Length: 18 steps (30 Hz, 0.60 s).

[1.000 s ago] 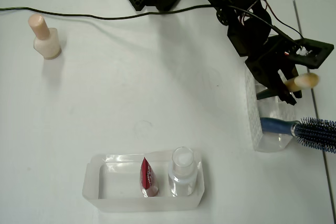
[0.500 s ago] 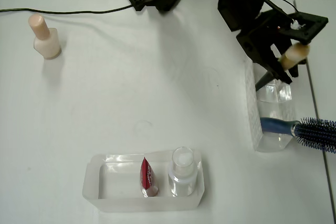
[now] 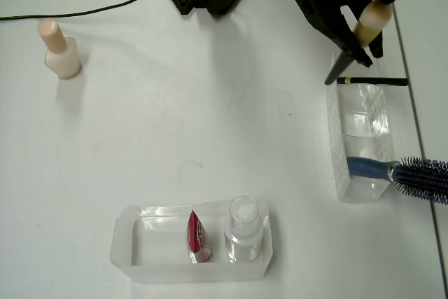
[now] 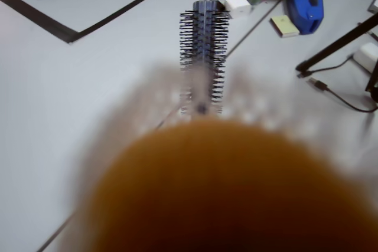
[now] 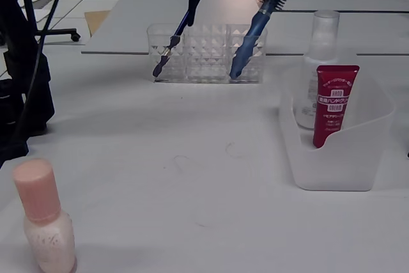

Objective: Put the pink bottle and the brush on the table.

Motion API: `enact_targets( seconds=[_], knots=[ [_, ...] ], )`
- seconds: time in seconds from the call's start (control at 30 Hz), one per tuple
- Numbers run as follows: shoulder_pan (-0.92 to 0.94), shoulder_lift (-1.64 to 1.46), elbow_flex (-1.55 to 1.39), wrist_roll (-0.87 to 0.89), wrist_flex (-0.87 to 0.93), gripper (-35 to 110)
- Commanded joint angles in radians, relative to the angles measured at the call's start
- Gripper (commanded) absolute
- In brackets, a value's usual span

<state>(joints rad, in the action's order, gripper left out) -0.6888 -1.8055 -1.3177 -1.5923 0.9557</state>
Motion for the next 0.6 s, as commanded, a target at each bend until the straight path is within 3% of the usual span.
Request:
enact_targets(
  seconds=[0.0, 0.33, 0.57],
  knots=[
    [0.008, -0.072, 0.098, -0.003, 0.072, 0],
    [0.169, -0.172, 0.132, 0.015, 0.301, 0],
    [0.417, -0.264, 0.072, -0.005, 0.575, 0]
  ],
)
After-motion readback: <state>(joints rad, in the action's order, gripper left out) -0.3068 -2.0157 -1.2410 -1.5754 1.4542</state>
